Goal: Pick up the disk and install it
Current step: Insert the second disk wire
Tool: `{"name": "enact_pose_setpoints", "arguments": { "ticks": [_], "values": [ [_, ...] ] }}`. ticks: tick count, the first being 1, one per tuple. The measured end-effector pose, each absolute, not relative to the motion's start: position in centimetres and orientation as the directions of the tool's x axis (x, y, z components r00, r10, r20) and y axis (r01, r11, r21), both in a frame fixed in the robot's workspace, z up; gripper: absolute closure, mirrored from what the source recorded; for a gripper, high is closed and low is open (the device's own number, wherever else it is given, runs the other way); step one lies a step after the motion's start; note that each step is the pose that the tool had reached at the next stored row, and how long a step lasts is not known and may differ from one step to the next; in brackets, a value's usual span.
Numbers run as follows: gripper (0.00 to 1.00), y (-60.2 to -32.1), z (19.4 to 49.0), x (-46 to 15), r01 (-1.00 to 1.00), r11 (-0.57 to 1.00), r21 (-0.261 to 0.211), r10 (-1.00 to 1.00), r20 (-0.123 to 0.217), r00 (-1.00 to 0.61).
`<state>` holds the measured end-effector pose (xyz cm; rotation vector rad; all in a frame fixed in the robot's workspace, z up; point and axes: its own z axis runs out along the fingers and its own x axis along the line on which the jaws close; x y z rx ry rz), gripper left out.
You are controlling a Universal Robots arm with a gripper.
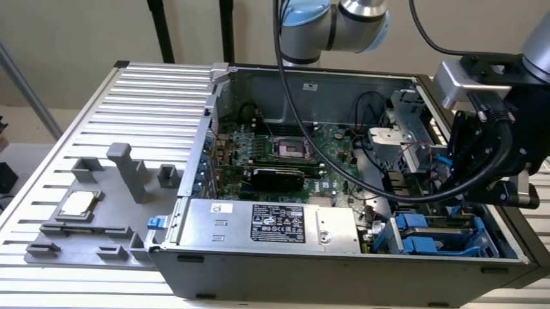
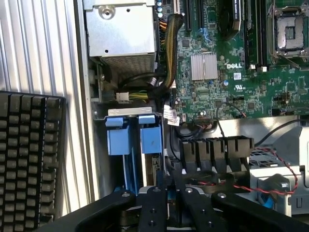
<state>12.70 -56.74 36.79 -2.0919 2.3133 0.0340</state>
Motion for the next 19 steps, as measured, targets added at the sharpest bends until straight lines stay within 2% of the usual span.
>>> {"name": "enact_pose_setpoints", "arguments": {
  "ticks": [19],
  "values": [
    [0.84,-57.2,34.6,12.5,-0.996,0.08,-0.032,-0.996,-0.034,-0.079]
  ]
}}
